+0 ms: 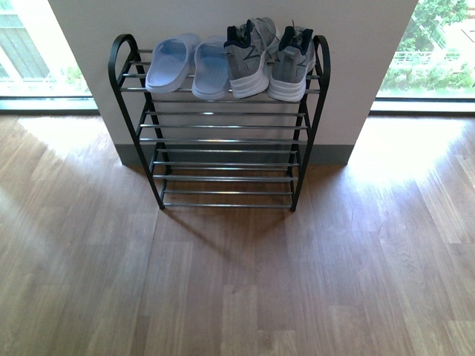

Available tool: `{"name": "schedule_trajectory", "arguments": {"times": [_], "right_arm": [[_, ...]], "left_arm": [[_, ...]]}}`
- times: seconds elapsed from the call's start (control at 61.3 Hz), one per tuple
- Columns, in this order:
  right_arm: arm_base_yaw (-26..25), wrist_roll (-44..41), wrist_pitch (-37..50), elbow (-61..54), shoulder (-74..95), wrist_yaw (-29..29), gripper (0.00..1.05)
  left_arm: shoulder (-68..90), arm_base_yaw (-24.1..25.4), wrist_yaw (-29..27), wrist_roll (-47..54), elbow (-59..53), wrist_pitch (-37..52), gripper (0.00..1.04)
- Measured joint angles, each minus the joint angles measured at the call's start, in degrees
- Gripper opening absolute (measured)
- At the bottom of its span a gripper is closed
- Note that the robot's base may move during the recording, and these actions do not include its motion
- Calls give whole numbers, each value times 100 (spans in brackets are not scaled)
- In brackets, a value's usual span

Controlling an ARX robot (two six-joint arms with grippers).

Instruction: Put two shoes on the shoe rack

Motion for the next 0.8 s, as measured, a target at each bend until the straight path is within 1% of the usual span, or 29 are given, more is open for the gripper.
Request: {"name": "schedule_trajectory", "arguments": {"times": [0.799], "right_arm": [[-2, -2, 0, 0, -2, -7, 96]], "left_arm": [[0, -4, -4, 0, 0, 0, 95]]}}
